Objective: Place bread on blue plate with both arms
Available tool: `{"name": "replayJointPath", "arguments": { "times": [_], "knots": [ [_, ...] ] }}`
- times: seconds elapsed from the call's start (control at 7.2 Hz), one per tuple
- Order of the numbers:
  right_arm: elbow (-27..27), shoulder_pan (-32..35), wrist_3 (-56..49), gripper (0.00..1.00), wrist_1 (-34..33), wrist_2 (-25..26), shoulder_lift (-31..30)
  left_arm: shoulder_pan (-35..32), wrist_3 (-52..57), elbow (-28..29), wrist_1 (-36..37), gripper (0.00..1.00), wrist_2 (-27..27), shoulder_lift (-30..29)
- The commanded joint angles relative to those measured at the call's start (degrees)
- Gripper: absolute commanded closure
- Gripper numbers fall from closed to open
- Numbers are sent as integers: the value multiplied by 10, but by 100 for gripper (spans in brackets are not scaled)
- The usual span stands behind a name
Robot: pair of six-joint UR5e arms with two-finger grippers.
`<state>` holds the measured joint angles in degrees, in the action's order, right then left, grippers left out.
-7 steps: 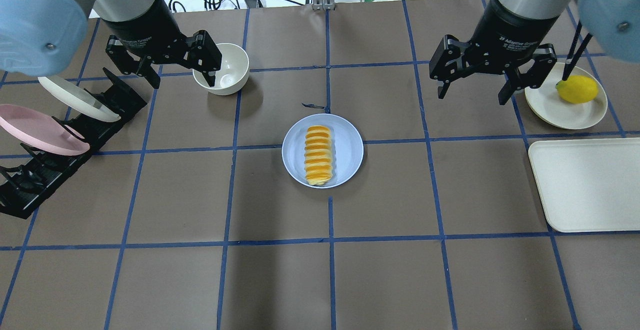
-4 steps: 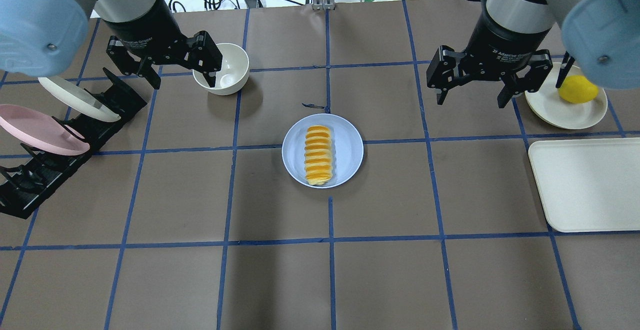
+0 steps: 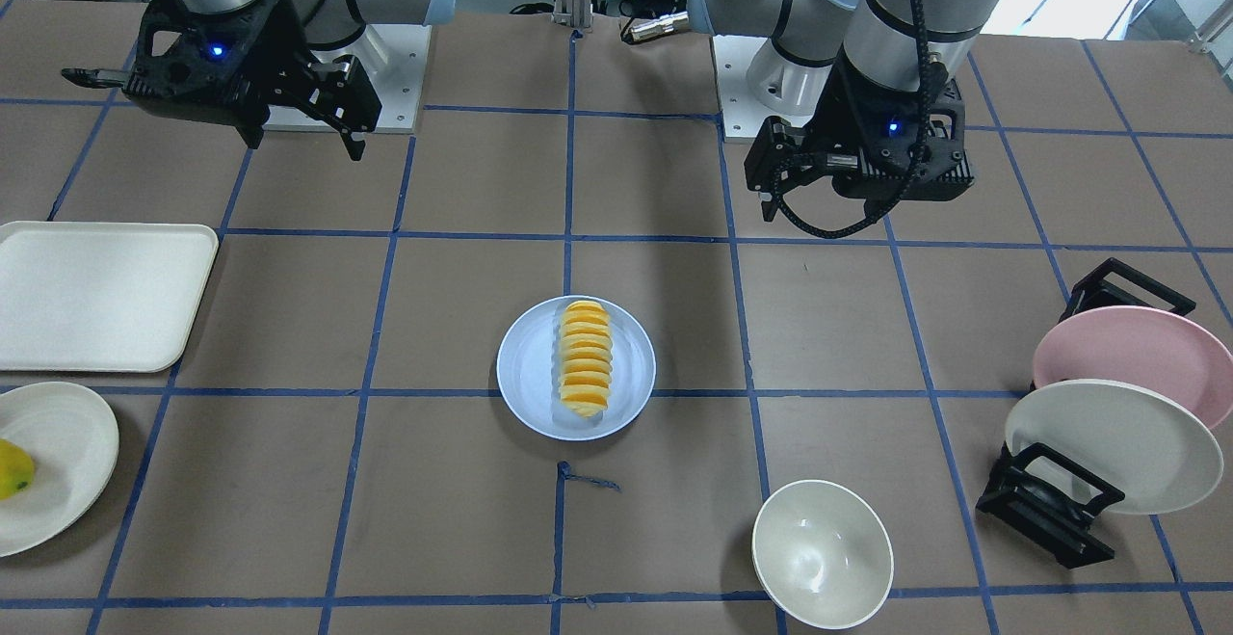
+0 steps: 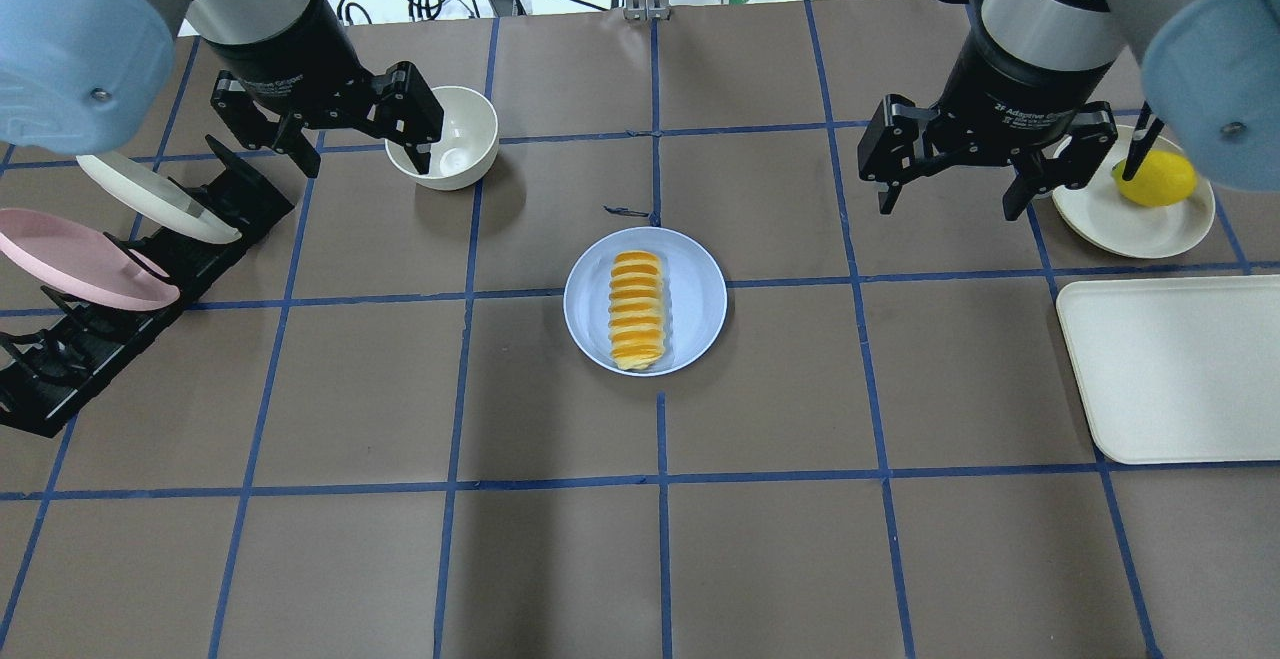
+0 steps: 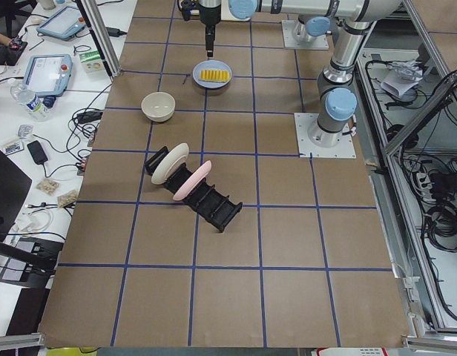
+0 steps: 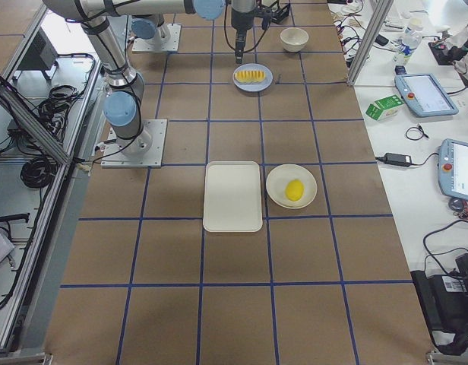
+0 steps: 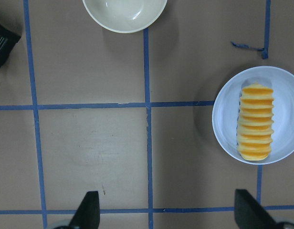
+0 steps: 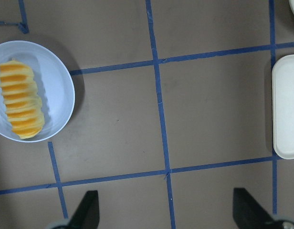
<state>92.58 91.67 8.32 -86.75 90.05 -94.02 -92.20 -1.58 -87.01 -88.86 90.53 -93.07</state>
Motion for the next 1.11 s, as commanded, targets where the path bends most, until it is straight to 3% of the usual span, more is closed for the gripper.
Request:
{"name": "replayJointPath", "arguments": {
  "times": [0.0,0.97],
  "knots": [
    [1,0,-3,0,2,1,2,0,0,0,0,0,0,0],
    [-4,-11,-3,0,3,-6,2,0,0,0,0,0,0,-1]
  ]
}}
